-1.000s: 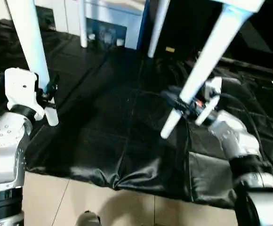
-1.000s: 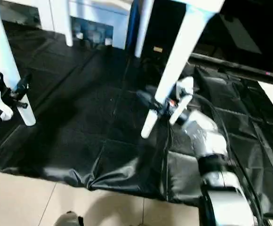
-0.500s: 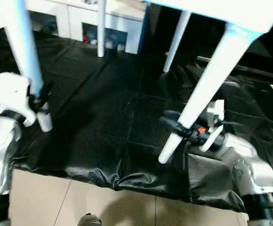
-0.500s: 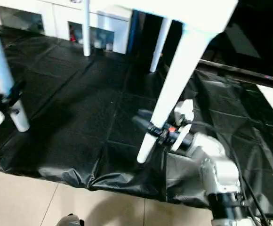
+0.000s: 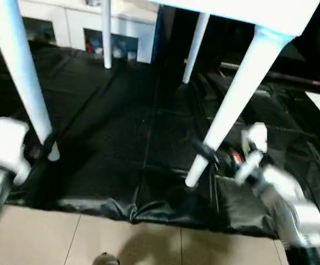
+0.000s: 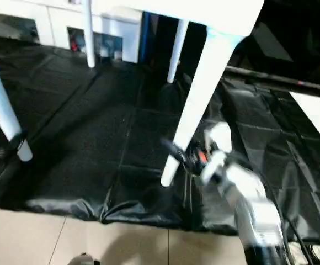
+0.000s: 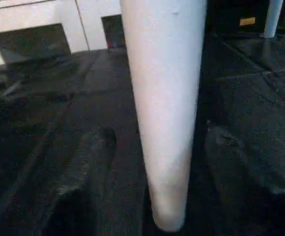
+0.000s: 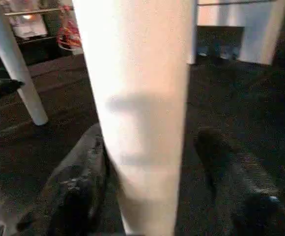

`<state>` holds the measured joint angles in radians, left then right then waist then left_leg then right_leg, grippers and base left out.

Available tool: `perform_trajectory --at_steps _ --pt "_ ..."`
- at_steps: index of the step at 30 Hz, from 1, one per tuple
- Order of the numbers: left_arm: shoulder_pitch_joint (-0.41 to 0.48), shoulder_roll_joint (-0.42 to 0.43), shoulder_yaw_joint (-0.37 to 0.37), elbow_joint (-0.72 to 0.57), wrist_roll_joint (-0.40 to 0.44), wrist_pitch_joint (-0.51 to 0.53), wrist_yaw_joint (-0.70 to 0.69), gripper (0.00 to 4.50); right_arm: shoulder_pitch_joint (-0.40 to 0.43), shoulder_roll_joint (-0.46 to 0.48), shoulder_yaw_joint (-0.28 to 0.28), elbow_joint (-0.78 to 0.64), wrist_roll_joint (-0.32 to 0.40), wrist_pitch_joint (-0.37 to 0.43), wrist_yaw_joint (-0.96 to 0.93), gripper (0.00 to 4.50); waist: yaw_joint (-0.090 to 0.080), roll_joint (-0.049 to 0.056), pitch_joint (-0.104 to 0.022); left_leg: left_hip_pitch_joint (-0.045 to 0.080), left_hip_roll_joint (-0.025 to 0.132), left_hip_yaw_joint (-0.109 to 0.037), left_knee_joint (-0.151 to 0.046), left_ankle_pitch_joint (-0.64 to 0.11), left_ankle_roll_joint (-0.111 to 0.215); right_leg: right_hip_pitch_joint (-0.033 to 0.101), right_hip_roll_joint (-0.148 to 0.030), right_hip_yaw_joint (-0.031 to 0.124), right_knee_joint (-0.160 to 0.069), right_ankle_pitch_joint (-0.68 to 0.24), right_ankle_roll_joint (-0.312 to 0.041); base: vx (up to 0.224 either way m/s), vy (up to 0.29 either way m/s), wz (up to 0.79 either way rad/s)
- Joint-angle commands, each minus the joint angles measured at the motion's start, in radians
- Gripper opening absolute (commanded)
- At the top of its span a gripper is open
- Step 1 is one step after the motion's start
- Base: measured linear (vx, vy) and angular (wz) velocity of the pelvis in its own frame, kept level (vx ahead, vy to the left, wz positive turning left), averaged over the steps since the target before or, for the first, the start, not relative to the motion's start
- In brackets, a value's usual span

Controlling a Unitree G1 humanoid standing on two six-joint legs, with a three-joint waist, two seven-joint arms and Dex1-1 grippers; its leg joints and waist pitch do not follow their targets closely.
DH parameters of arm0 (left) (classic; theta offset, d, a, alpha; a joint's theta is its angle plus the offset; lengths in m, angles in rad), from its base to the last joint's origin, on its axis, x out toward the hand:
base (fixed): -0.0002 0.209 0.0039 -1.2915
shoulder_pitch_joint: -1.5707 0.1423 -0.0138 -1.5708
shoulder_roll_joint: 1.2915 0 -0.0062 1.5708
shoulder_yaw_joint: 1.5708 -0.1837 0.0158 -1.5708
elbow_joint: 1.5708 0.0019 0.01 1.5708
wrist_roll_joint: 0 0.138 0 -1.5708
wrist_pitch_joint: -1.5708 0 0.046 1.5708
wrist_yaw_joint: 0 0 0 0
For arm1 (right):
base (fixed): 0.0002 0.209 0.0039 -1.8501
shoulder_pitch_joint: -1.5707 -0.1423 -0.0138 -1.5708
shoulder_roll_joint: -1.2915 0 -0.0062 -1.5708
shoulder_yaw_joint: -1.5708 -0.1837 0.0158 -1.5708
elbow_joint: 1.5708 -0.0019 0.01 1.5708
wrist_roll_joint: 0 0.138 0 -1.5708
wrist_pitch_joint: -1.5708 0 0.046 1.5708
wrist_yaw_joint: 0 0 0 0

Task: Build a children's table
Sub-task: Flip table

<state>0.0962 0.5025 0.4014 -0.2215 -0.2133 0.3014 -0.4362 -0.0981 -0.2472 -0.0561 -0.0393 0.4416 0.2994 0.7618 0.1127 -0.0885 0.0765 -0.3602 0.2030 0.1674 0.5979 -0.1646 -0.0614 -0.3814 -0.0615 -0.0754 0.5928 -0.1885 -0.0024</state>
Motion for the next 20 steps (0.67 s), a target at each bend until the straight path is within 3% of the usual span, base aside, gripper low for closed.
perform_trajectory --at_steps 1,2,4,5,6,8,9,10,11,12,13,14,15,16,17,18,20 --pt "0.044 -0.032 0.023 -0.054 -0.034 -0.015 -0.011 3.71 0.039 -0.01 -0.024 -0.051 0.001 0.008 -0.019 3.26 -0.009 0.028 -0.041 0.042 0.034 -0.038 -0.1 -0.674 -0.085 -0.009 -0.089 0.032 -0.121 -0.64 -0.06 0.0 0.0 0.0" --pt "0.071 -0.041 0.027 -0.064 -0.032 -0.029 -0.01 3.81 0.061 -0.009 -0.021 -0.065 0.002 0.007 -0.021 3.29 -0.009 0.031 -0.039 0.042 0.036 -0.04 -0.101 -0.676 -0.085 -0.007 -0.091 0.03 -0.125 -0.655 -0.054 0.0 0.0 0.0" --pt "0.189 -0.091 0.036 -0.122 -0.042 -0.079 -0.01 3.81 0.166 -0.005 -0.016 -0.131 0.006 -0.001 -0.037 3.29 -0.011 0.023 -0.034 0.038 0.037 -0.044 -0.104 -0.677 -0.079 0.002 -0.097 0.02 -0.14 -0.721 -0.024 0.0 0.0 0.0" --pt "0.191 -0.092 0.035 -0.125 -0.043 -0.079 -0.01 3.81 0.168 -0.005 -0.016 -0.133 0.006 0.0 -0.038 3.29 -0.012 0.03 -0.033 0.04 0.039 -0.045 -0.107 -0.687 -0.08 0.006 -0.097 0.017 -0.144 -0.717 -0.023 0.0 0.0 0.0" --pt "0.246 -0.135 0.013 -0.205 -0.066 -0.073 0.002 3.81 0.24 -0.008 -0.033 -0.194 0.012 0.012 -0.061 3.29 -0.018 0.037 -0.028 0.048 0.051 -0.055 -0.123 -0.776 -0.089 0.018 -0.085 -0.015 -0.149 -0.683 -0.017 0.0 0.0 0.0" --pt "0.268 -0.166 -0.013 -0.253 -0.077 -0.046 0.026 3.81 0.284 -0.011 -0.048 -0.233 0.014 0.022 -0.081 3.29 -0.019 0.042 -0.024 0.035 0.065 -0.058 -0.153 -0.855 -0.099 0.036 -0.066 -0.024 -0.123 -0.588 -0.03 0.0 0.0 0.0" --pt "0.277 -0.197 -0.037 -0.288 -0.084 -0.028 0.052 3.81 0.314 -0.009 -0.063 -0.263 0.017 0.032 -0.105 3.29 0.02 0.042 -0.02 -0.055 0.095 -0.028 -0.239 -0.982 -0.104 0.107 -0.027 -0.016 0.068 -0.348 -0.054 -0.067 -0.008 0.05" --pt "0.279 -0.213 -0.048 -0.292 -0.085 -0.016 0.065 3.81 0.323 -0.004 -0.069 -0.265 0.003 0.018 -0.121 3.29 0.057 0.05 -0.013 -0.079 0.082 0.013 -0.254 -1.005 -0.111 0.105 -0.012 -0.018 0.109 -0.288 -0.06 -0.067 -0.008 0.05" --pt "0.278 -0.219 -0.057 -0.293 -0.077 -0.015 0.074 3.81 0.324 0.0 -0.072 -0.265 -0.008 0.008 -0.131 3.29 0.065 0.032 -0.006 -0.082 0.078 0.033 -0.259 -0.985 -0.08 0.093 -0.006 0.012 0.149 -0.32 -0.04 -0.079 -0.065 0.16" --pt "0.277 -0.229 -0.072 -0.295 -0.063 -0.014 0.089 3.81 0.327 0.007 -0.078 -0.265 -0.025 -0.01 -0.148 3.29 0.064 -0.048 -0.011 0.033 0.034 0.033 -0.094 -0.727 -0.065 -0.027 -0.056 0.095 -0.001 -0.85 0.065 0.052 -0.129 0.14" --pt "0.268 -0.257 -0.12 -0.291 -0.015 -0.034 0.128 3.81 0.328 0.029 -0.081 -0.263 -0.082 -0.05 -0.211 3.29 0.037 -0.028 -0.01 0.065 -0.023 -0.032 0.098 -0.231 -0.016 -0.098 -0.164 0.163 -0.164 -1.202 0.065 0.052 -0.129 0.14" --pt "0.268 -0.257 -0.12 -0.291 -0.015 -0.034 0.128 3.81 0.328 0.029 -0.081 -0.263 -0.082 -0.05 -0.211 3.29 0.044 -0.022 -0.017 0.01 -0.029 -0.062 0.083 -0.117 -0.003 -0.023 -0.175 0.185 -0.148 -1.148 0.036 0.06 -0.076 -0.1" --pt "0.263 -0.264 -0.139 -0.285 0.017 -0.048 0.145 3.81 0.327 0.032 -0.076 -0.262 -0.096 -0.041 -0.232 3.29 0.062 -0.013 -0.027 0.007 0.007 -0.057 0.001 -0.141 -0.045 0.009 -0.141 0.134 -0.101 -0.922 0.011 0.0 0.0 0.0" --pt "0.261 -0.274 -0.16 -0.283 0.05 -0.059 0.154 3.81 0.332 0.033 -0.056 -0.257 -0.115 -0.044 -0.25 3.29 0.054 0.007 -0.037 0.042 0.022 -0.052 -0.053 -0.338 -0.073 -0.017 -0.064 0.094 -0.055 -0.657 -0.017 0.0 0.0 0.0" --pt "0.261 -0.274 -0.16 -0.283 0.05 -0.059 0.154 3.81 0.332 0.033 -0.056 -0.257 -0.115 -0.044 -0.25 3.29 0.048 0.009 -0.033 0.048 0.027 -0.049 -0.067 -0.434 -0.077 -0.024 -0.048 0.089 -0.048 -0.563 -0.035 -0.048 -0.019 0.23" --pt "0.258 -0.28 -0.172 -0.291 0.08 -0.073 0.169 3.81 0.336 0.041 -0.048 -0.257 -0.104 -0.042 -0.256 3.29 0.035 0.013 -0.04 0.028 0.029 -0.052 -0.093 -0.492 -0.054 0.012 -0.052 0.086 -0.048 -0.416 -0.07 -0.06 0.001 0.11" --pt "0.253 -0.273 -0.18 -0.301 0.091 -0.067 0.175 3.81 0.332 0.046 -0.045 -0.264 -0.086 -0.032 -0.252 3.29 0.031 0.019 -0.035 0.021 0.028 -0.049 -0.102 -0.493 -0.045 0.016 -0.064 0.086 -0.064 -0.468 -0.059 -0.03 0.0 0.06"
